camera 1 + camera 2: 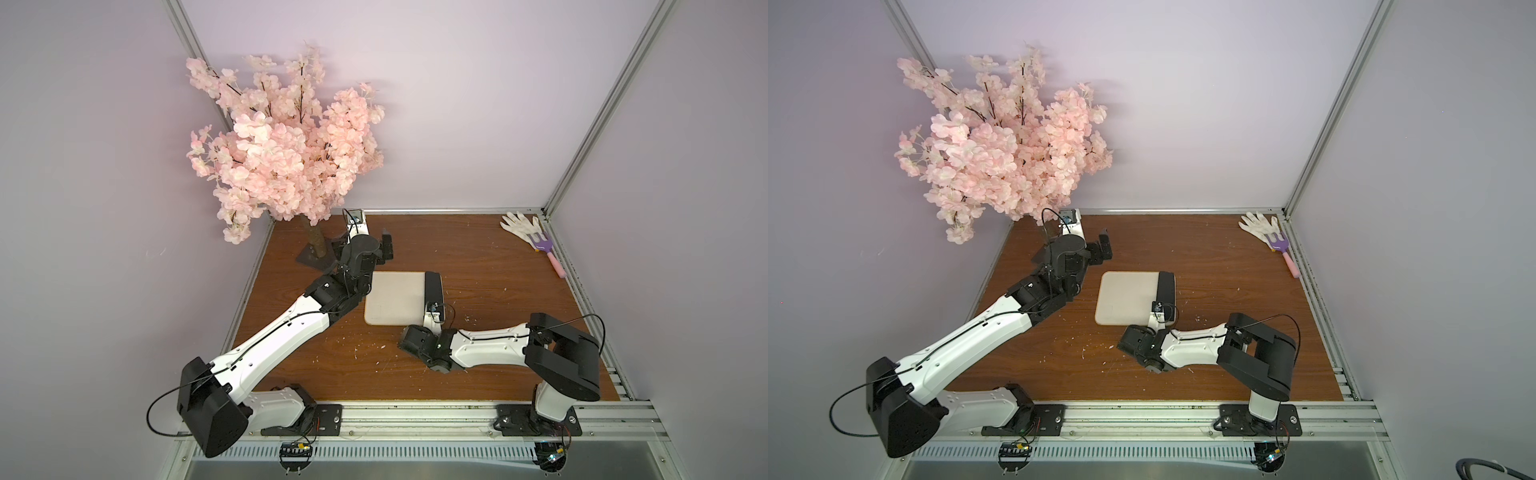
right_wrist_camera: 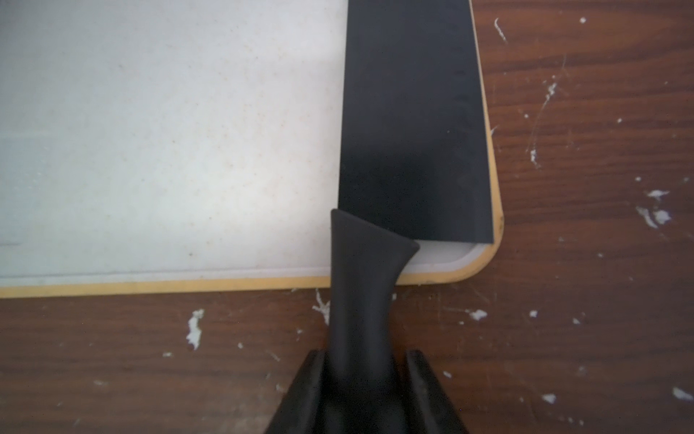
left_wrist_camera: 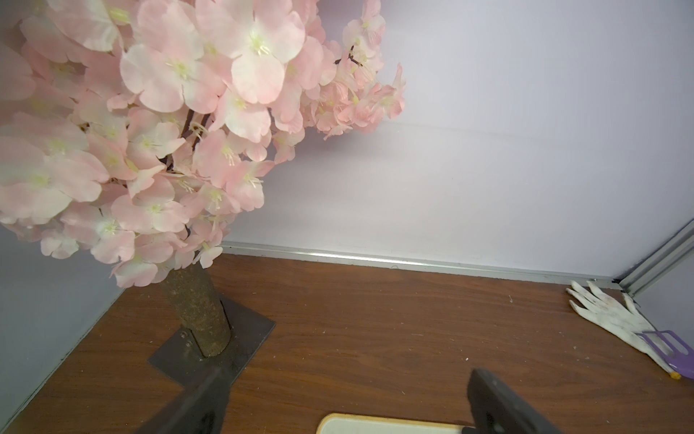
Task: Align the knife with the edge of the cutting board
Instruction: Adjust the knife at the edge of the cutting board.
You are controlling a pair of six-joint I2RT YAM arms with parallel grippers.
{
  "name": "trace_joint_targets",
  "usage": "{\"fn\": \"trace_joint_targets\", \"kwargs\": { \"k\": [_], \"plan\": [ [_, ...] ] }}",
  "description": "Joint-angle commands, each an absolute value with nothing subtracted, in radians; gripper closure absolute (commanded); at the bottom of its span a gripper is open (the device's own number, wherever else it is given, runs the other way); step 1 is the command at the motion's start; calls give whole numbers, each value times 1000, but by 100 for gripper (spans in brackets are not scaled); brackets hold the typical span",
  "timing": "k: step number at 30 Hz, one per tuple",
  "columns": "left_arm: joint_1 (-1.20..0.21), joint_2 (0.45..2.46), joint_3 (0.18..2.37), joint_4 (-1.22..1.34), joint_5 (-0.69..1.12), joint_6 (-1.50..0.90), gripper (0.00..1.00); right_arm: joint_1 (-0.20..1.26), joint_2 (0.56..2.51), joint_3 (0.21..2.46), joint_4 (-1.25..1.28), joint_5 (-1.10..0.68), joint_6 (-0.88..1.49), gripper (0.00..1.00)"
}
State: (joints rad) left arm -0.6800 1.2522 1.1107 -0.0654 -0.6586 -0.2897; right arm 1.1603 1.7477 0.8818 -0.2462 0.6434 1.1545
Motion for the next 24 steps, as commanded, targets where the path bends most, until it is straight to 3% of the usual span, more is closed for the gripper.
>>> {"fn": "trace_joint_targets", "kwargs": {
  "k": [1,24],
  "plan": [
    [-669,1249,1103,-55,-678,-281,0,1167,1770,899,-280,663,1181,66],
    [-669,1255,1103,-54,-681,-276,0,1169,1740,882,-264,668,1149,63]
  ]
}}
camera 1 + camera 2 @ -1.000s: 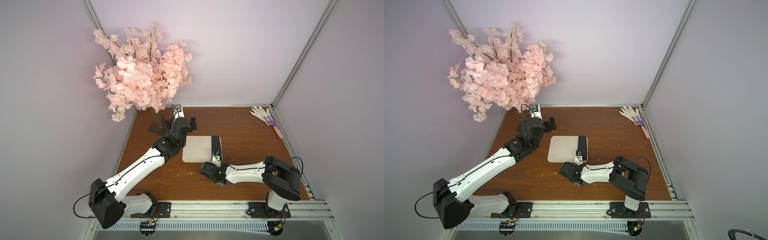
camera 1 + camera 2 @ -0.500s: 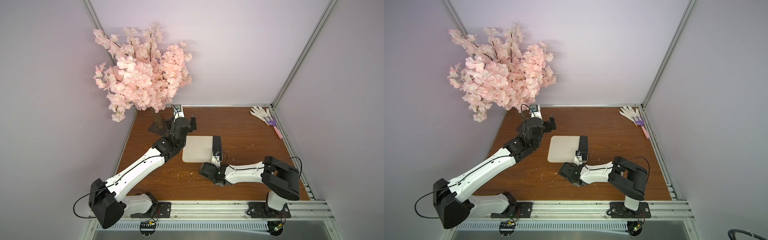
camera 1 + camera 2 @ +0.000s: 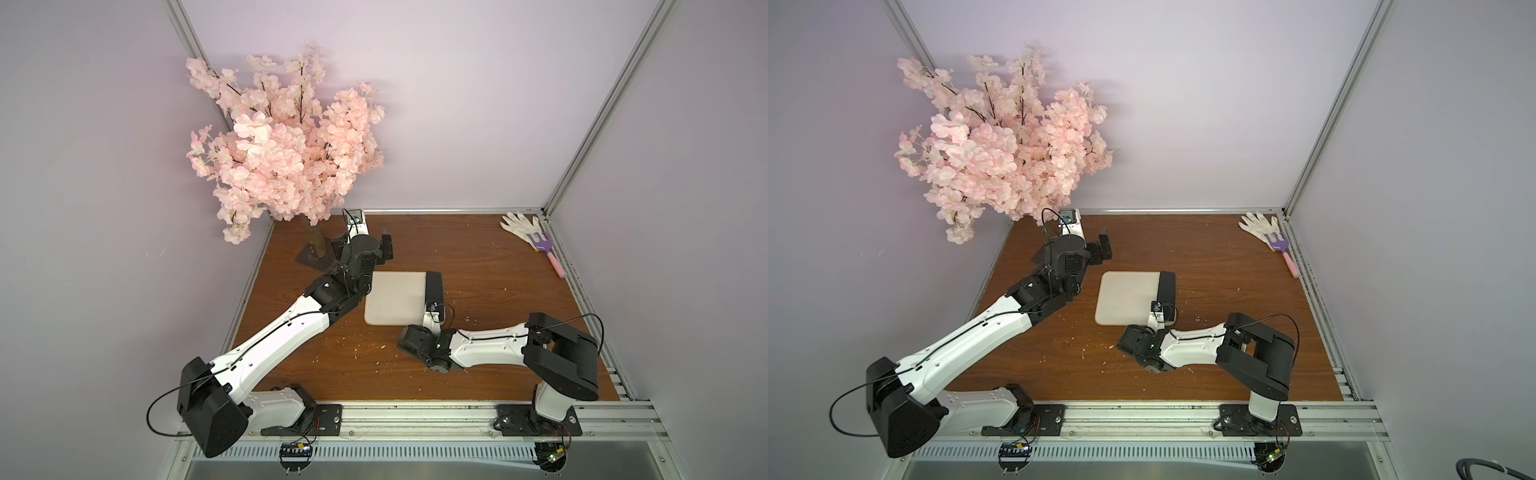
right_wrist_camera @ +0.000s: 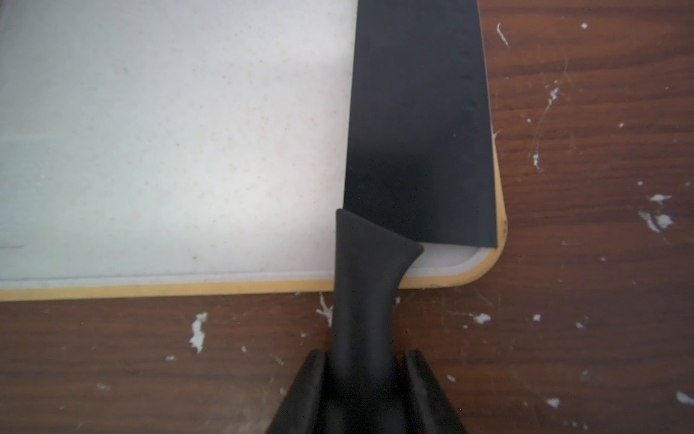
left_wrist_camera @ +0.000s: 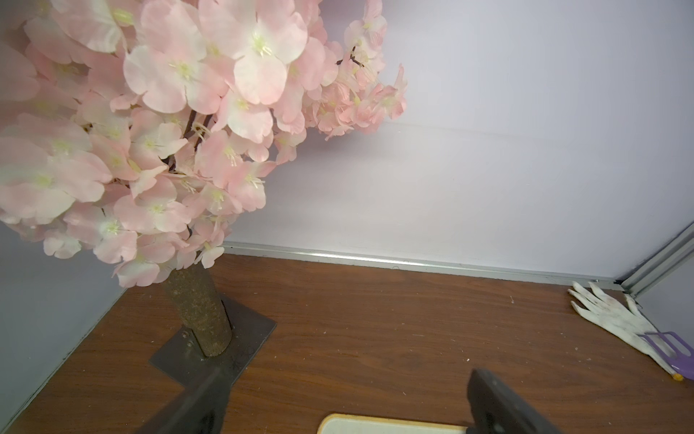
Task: Align the knife with the edge of the cutting board
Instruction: Adjust the knife at the edge of the cutting board.
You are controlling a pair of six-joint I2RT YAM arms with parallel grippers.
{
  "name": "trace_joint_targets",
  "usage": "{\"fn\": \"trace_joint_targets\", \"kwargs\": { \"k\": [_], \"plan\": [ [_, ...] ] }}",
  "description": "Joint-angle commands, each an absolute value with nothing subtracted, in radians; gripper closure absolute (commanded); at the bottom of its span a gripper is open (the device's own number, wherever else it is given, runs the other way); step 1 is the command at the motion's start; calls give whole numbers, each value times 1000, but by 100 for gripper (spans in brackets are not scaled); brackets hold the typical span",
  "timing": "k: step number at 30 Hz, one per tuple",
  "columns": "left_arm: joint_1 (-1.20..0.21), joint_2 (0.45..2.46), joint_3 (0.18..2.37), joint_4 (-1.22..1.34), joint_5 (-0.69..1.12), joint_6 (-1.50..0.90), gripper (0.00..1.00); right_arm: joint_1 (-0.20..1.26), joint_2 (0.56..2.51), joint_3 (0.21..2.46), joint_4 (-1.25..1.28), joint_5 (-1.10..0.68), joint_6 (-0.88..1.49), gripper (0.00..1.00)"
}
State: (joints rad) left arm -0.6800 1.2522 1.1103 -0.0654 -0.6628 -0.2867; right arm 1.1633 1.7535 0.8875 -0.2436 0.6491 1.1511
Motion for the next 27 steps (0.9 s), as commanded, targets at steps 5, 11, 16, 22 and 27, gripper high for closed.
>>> {"fn": "trace_joint_targets", "kwargs": {
  "k": [5,11,16,22,27],
  "plan": [
    [-669,1255,1102,-54,-683,-276,0,1170,1734,880,-273,672,1147,60],
    [-669,1257,1102,-52,-684,-275,0,1170,1721,872,-271,674,1146,58],
    [-669,1258,1102,-52,-686,-275,0,1170,1712,865,-273,678,1148,58],
    [-668,1258,1101,-52,-685,-273,0,1170,1704,861,-273,682,1146,58],
    [-669,1257,1101,-53,-685,-273,0,1170,1703,863,-271,682,1141,58]
  ]
}}
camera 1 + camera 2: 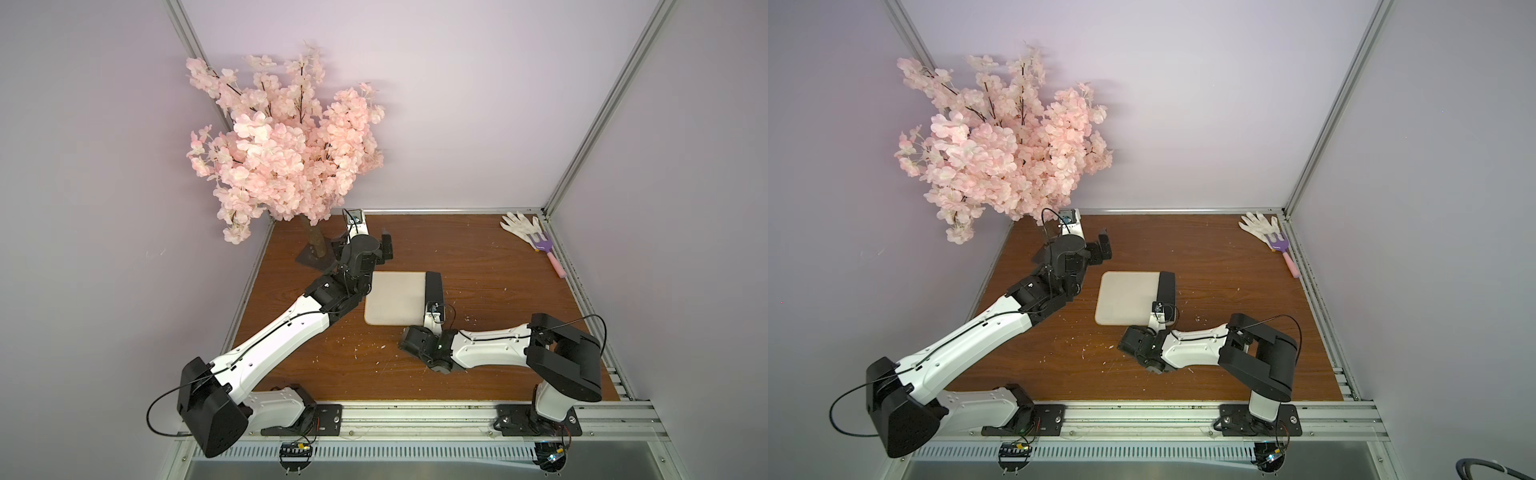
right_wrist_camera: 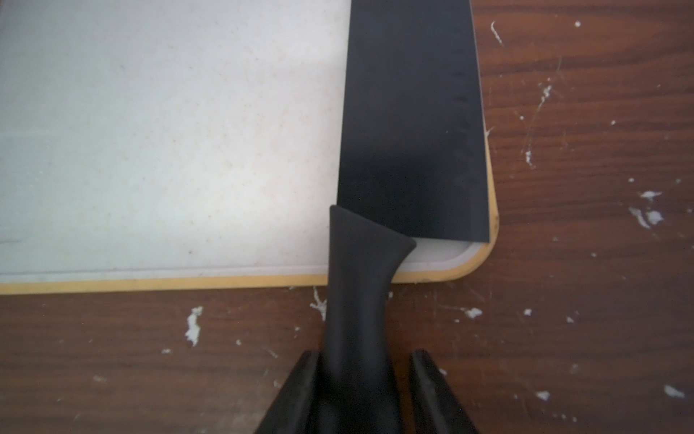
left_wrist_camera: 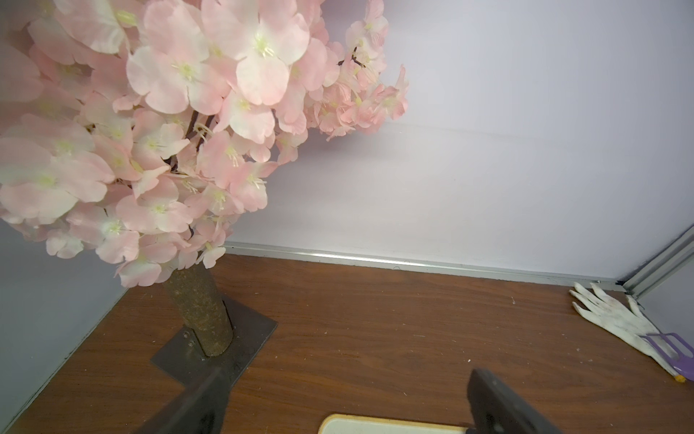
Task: Align the knife with the edge of the cutting board
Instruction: Adjust the knife at the edge of the cutting board.
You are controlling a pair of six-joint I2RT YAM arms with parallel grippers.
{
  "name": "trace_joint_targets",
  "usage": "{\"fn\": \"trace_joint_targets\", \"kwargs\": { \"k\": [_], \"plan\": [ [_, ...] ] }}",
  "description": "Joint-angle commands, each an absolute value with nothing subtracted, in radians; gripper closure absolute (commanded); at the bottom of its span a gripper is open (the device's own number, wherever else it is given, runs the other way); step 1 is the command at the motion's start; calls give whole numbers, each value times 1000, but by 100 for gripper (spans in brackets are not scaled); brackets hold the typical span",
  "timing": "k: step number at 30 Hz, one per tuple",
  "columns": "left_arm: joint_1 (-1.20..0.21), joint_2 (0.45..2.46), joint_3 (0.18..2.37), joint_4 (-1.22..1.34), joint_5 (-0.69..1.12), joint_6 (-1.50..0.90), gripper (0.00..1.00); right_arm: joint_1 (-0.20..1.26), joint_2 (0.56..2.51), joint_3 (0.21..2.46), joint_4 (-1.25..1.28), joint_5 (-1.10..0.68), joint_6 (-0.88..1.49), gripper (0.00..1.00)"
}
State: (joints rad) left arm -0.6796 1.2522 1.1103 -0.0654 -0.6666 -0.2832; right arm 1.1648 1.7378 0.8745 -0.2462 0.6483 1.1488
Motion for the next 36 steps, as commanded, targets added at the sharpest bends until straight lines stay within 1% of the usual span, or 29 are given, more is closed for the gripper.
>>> {"fn": "trace_joint_targets", "kwargs": {
  "k": [1,26,36],
  "plan": [
    [-668,1259,1102,-52,-685,-273,0,1170,1703,863,-271,682,1141,58],
    [-667,1259,1100,-51,-690,-270,0,1168,1686,850,-280,691,1136,58],
    [-668,1261,1101,-50,-690,-268,0,1177,1665,850,-183,670,1059,56]
  ]
}}
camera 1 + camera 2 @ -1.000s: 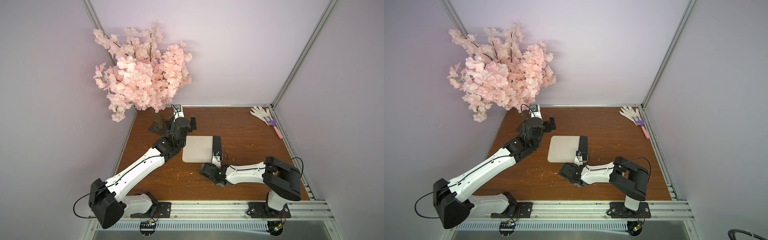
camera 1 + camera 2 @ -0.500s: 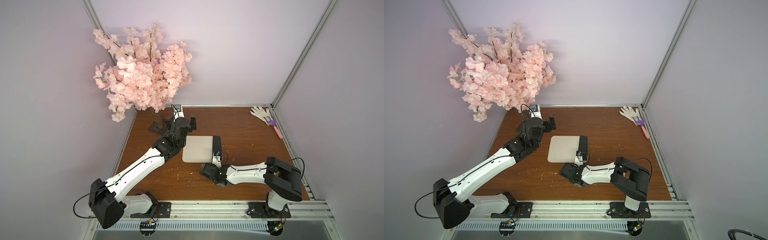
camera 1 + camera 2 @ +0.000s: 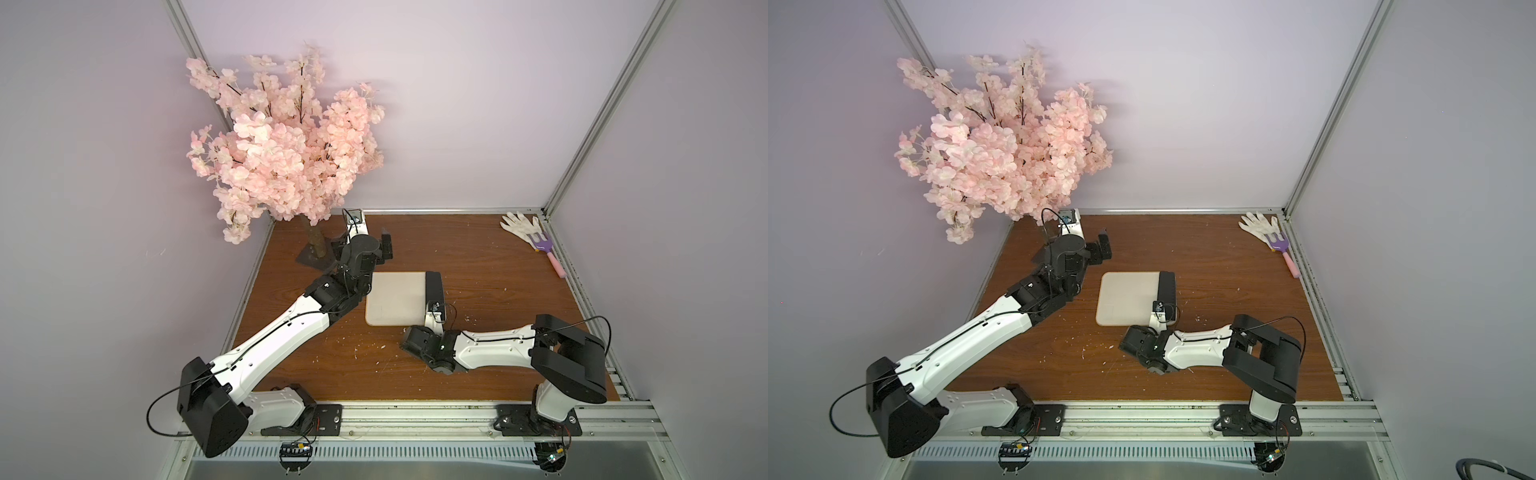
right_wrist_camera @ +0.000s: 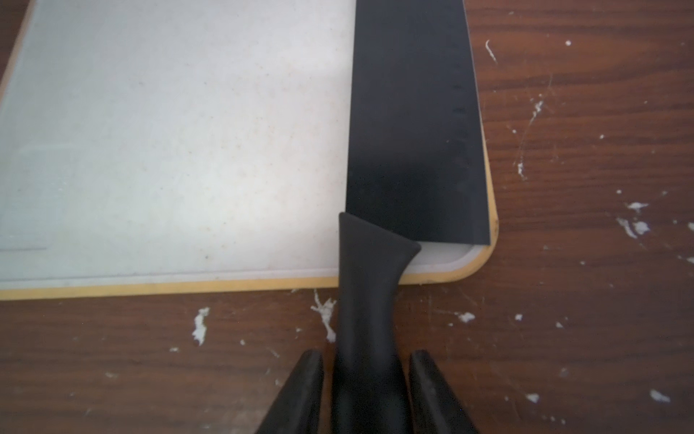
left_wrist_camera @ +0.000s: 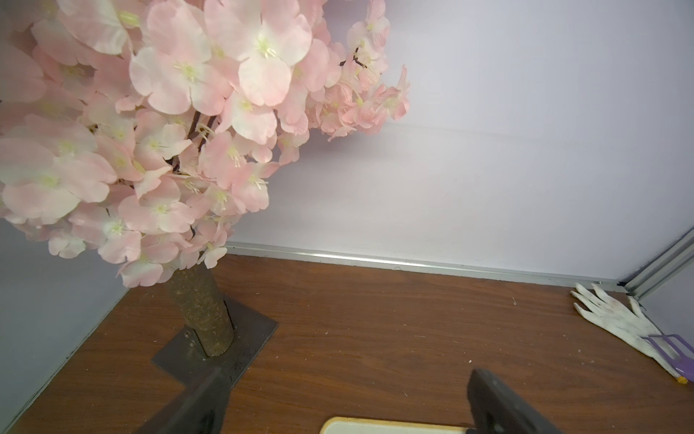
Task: Align the knife with the edge of the cutting board
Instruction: Adjust the knife at the edge of the cutting board.
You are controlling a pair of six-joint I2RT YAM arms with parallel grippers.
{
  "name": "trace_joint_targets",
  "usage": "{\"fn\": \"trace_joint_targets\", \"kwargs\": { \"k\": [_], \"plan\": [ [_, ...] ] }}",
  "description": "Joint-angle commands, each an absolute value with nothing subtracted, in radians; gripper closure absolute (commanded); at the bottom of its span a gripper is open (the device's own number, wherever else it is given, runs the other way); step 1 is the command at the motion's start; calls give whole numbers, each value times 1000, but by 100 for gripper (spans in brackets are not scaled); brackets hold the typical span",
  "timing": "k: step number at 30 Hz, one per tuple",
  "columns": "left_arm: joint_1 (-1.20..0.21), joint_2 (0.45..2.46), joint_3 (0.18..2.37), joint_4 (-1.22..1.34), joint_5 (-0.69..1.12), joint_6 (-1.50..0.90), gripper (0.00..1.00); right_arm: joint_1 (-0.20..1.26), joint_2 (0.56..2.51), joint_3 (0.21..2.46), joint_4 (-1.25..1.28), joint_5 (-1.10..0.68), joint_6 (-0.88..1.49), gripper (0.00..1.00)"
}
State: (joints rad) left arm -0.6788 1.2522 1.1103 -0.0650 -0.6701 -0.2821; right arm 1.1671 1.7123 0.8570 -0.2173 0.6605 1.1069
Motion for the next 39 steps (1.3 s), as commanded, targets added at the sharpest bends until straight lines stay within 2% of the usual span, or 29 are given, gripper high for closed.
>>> {"fn": "trace_joint_targets", "kwargs": {
  "k": [1,7,14,22,24,28,39],
  "plan": [
    [-667,1261,1101,-51,-688,-268,0,1179,1659,854,-170,667,1041,56],
    [-666,1260,1103,-51,-688,-265,0,1179,1599,874,-136,659,950,52],
    [-661,1261,1105,-52,-684,-264,0,1168,1534,876,-124,642,877,29],
    [-657,1258,1104,-53,-684,-265,0,1139,1540,861,-185,630,895,26],
    [-655,1259,1105,-53,-680,-265,0,1139,1568,862,-205,626,901,23],
    [-654,1259,1105,-54,-680,-265,0,1138,1644,876,-240,620,920,24],
    [-649,1264,1104,-52,-681,-265,0,1135,1736,872,-171,601,914,38]
  ]
}}
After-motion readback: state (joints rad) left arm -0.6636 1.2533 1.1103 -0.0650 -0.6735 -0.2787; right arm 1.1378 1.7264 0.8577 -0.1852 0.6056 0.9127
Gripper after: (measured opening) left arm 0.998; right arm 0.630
